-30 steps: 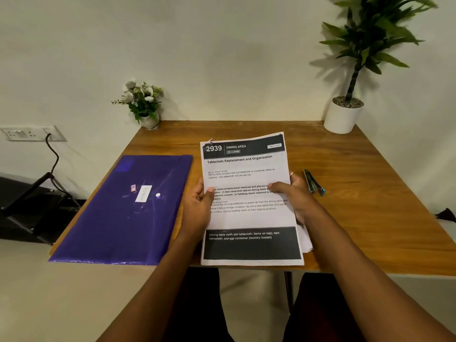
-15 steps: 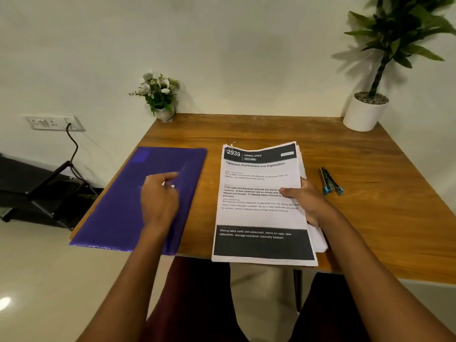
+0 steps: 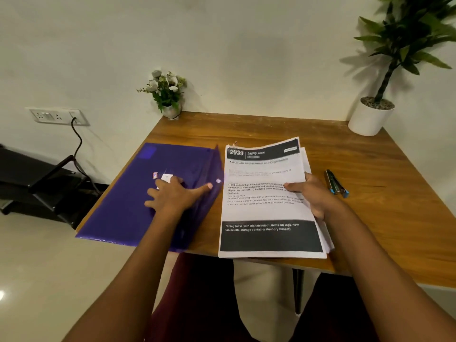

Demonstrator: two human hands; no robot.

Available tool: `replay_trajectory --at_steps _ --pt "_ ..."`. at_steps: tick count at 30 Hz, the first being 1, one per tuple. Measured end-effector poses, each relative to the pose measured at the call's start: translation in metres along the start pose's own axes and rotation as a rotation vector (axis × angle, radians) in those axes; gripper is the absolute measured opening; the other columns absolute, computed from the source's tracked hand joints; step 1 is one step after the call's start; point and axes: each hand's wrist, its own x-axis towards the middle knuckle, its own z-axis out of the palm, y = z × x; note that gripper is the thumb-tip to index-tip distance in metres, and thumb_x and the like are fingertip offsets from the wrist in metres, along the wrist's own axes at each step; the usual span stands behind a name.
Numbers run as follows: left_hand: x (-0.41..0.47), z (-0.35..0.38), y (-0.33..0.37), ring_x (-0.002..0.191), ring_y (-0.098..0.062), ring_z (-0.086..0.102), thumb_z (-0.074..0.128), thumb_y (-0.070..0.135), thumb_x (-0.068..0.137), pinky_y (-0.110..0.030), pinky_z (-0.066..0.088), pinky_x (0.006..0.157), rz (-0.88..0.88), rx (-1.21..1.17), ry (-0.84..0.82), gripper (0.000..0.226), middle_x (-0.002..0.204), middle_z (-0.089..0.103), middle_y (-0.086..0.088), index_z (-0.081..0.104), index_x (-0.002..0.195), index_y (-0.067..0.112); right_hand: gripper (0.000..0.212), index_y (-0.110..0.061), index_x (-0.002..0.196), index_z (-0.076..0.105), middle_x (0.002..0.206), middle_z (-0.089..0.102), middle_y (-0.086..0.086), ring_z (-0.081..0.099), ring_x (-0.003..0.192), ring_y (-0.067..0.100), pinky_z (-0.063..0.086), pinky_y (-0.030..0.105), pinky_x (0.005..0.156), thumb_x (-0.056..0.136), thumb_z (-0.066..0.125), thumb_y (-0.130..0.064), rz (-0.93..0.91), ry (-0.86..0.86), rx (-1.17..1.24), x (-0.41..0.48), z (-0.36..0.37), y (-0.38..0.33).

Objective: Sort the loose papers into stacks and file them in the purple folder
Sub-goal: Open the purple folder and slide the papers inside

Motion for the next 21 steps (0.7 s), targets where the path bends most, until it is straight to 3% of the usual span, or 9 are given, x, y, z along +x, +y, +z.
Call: replay_trajectory --at_steps 2,5,7,10,12,14,15,18,21 --pt "-0.005 0.009 0.001 0.140 -0.047 0.027 0.063 0.095 0.054 -0.065 0.026 0.109 0.021 0.068 0.074 0.101 0.155 0.029 -0.017 0.052 0.130 0.029 0.031 -0.014 0.114 0.063 0.112 0.075 0.009 0.076 0.089 0.027 0.063 0.037 0.068 0.092 0.063 0.007 -0.014 -0.016 0.148 0.002 0.004 -0.011" --pt "-0.007 0.017 0.000 0.134 -0.043 0.032 0.062 0.093 0.056 -0.063 0.029 0.106 0.025 0.088 0.117 0.100 0.150 0.033 -0.015 0.051 0.131 0.028 0.046 -0.005 0.132 0.054 0.120 0.072 0.016 0.074 0.097 0.030 0.063 0.039 0.077 0.089 0.066 0.006 -0.043 -0.050 0.259 0.010 0.016 -0.026" --pt "-0.007 0.017 0.000 0.134 -0.042 0.032 0.063 0.093 0.055 -0.063 0.029 0.106 0.038 0.085 0.123 0.101 0.149 0.034 -0.015 0.051 0.131 0.028 0.042 -0.003 0.133 0.055 0.118 0.072 0.014 0.073 0.091 0.023 0.061 0.032 0.073 0.092 0.065 -0.001 -0.044 -0.095 0.047 0.008 0.029 -0.038" --pt "-0.008 0.016 -0.001 0.134 -0.043 0.033 0.062 0.094 0.056 -0.062 0.032 0.104 0.039 0.107 0.122 0.100 0.149 0.034 -0.015 0.049 0.131 0.028 0.030 -0.005 0.130 0.057 0.121 0.068 0.012 0.062 0.078 0.011 0.050 0.019 0.061 0.100 0.058 -0.007 -0.019 -0.193 -0.455 0.007 0.046 -0.053" --pt "-0.007 0.015 -0.002 0.130 -0.041 0.033 0.064 0.089 0.063 -0.058 0.032 0.103 0.036 0.089 0.098 0.092 0.145 0.034 -0.014 0.050 0.131 0.030 0.032 -0.014 0.129 0.058 0.121 0.066 0.003 0.061 0.082 0.008 0.049 0.018 0.067 0.097 0.063 -0.010 -0.008 -0.223 -0.660 0.014 0.046 -0.061" --pt "-0.003 0.011 -0.006 0.128 -0.042 0.034 0.064 0.083 0.071 -0.058 0.032 0.103 0.049 0.060 0.079 0.080 0.143 0.034 -0.013 0.052 0.131 0.032 0.035 -0.016 0.128 0.060 0.122 0.069 -0.002 0.068 0.093 0.016 0.054 0.030 0.088 0.094 0.069 -0.013 -0.004 -0.235 -0.794 0.021 0.043 -0.067" --pt "-0.001 0.009 -0.008 0.129 -0.043 0.035 0.066 0.077 0.075 -0.059 0.032 0.104 0.058 0.048 0.068 0.074 0.143 0.034 -0.013 0.054 0.132 0.032 0.036 -0.018 0.128 0.060 0.120 0.071 -0.001 0.070 0.096 0.019 0.055 0.036 0.091 0.093 0.070 -0.014 -0.004 -0.238 -0.839 0.022 0.042 -0.069" --pt "0.005 0.003 -0.011 0.131 -0.047 0.035 0.069 0.058 0.086 -0.061 0.031 0.107 0.075 0.026 0.034 0.055 0.145 0.035 -0.013 0.059 0.132 0.029 0.032 -0.020 0.124 0.059 0.109 0.073 -0.003 0.074 0.088 0.019 0.059 0.031 0.075 0.094 0.069 -0.014 0.005 -0.270 -0.891 0.019 0.035 -0.077" --pt "0.012 0.000 -0.013 0.119 -0.047 0.047 0.066 0.041 0.090 -0.058 0.044 0.101 0.101 0.019 0.040 0.035 0.136 0.044 -0.016 0.064 0.119 0.020 0.032 -0.016 0.123 0.061 0.109 0.075 0.000 0.076 0.085 0.019 0.059 0.028 0.073 0.093 0.070 -0.013 0.016 -0.307 -0.914 0.021 0.034 -0.083"
